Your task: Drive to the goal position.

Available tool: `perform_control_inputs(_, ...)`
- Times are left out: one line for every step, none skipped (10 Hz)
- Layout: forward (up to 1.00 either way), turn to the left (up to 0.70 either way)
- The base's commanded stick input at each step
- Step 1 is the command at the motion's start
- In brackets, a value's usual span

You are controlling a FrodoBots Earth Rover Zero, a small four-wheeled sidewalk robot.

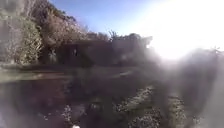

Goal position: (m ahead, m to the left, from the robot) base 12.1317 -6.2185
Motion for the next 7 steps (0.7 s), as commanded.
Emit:
perform_control_inputs(0.60, 0.15)
perform_control_inputs(0.60, 0.15)
perform_control_inputs(0.60, 0.15)
perform_control_inputs(0.60, 0.15)
perform_control_inputs(0.60, 0.15)
perform_control_inputs(0.60, 0.15)
perform_control_inputs(0.60, 0.15)
